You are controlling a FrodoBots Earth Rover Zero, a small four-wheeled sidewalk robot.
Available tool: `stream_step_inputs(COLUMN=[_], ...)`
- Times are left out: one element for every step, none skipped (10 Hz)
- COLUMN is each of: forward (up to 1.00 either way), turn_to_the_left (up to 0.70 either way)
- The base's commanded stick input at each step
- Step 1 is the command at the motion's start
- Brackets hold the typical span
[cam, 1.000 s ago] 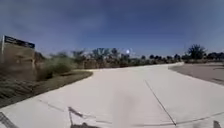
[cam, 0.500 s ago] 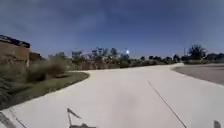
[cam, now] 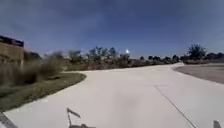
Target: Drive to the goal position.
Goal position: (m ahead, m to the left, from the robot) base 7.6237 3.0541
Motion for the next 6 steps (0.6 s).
stream_step_inputs(forward=[0.85,0.85,0.85,0.85,0.85,0.85], turn_to_the_left=[0.00,0.00,0.00,0.00,0.00,0.00])
